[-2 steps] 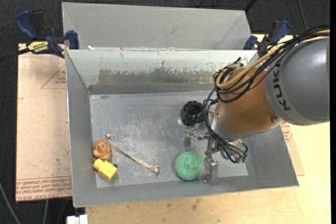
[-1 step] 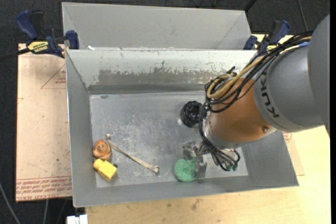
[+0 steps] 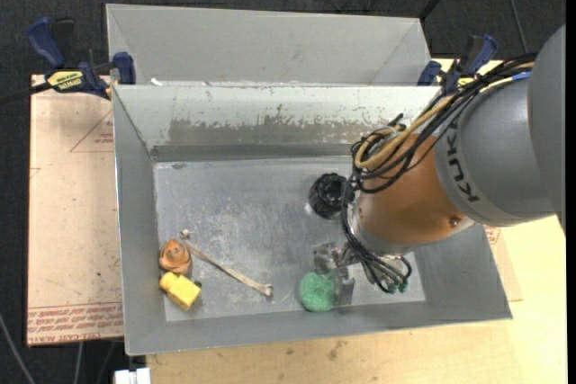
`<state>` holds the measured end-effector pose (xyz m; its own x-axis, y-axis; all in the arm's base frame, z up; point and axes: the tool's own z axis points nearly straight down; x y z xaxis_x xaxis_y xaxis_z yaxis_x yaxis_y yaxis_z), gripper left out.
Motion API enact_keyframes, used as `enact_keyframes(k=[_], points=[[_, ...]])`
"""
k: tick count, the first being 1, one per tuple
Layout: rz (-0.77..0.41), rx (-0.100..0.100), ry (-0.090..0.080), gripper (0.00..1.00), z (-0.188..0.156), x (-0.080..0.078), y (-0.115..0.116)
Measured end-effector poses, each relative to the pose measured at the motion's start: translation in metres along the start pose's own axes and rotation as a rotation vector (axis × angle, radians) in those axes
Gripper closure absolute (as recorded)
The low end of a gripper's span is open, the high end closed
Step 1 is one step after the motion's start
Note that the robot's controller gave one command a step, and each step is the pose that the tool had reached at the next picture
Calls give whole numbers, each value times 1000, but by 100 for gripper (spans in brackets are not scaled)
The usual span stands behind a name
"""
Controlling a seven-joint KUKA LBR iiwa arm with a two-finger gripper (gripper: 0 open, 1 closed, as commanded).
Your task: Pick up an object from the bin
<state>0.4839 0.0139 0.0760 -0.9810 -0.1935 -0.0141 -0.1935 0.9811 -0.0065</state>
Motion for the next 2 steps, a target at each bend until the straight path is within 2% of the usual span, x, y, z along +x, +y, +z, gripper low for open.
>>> enact_keyframes(k=[2], points=[[0, -3, 4, 100, -7, -1, 0]])
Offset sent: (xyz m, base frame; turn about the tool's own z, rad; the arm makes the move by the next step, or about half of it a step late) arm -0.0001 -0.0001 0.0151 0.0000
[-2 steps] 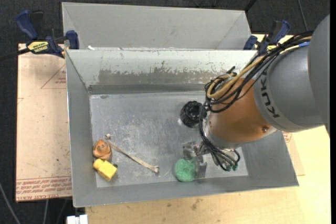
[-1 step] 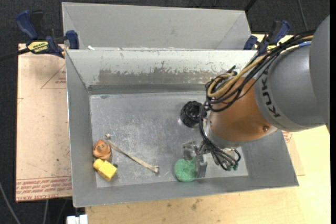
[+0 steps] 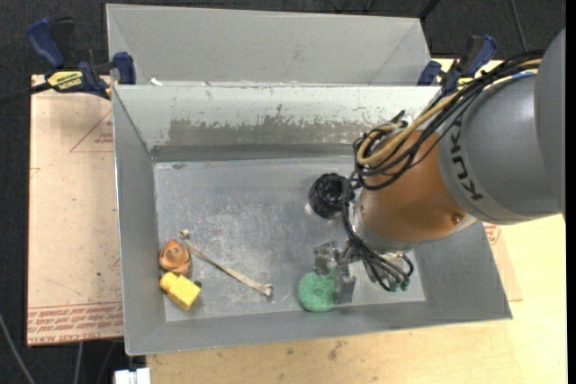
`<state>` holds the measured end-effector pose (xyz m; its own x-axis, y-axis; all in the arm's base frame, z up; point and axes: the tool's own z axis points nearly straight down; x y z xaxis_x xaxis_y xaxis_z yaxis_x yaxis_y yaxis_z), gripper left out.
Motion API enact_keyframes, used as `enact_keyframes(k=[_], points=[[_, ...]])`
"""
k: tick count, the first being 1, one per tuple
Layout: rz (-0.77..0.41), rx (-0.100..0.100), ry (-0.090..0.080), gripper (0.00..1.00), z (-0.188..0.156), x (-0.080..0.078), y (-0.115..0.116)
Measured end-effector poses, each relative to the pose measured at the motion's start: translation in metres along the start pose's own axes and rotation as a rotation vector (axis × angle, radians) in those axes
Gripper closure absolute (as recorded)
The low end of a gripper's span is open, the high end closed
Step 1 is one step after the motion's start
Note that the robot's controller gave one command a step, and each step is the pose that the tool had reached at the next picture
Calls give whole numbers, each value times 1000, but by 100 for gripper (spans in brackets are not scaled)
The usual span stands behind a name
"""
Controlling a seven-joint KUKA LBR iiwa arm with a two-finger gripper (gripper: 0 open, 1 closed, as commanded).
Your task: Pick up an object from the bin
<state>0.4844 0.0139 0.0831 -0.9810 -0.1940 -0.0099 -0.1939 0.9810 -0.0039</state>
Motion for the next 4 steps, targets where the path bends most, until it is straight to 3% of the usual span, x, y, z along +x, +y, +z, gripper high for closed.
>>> enact_keyframes(k=[4], points=[[-2, -6, 13, 100, -47, 2, 2]])
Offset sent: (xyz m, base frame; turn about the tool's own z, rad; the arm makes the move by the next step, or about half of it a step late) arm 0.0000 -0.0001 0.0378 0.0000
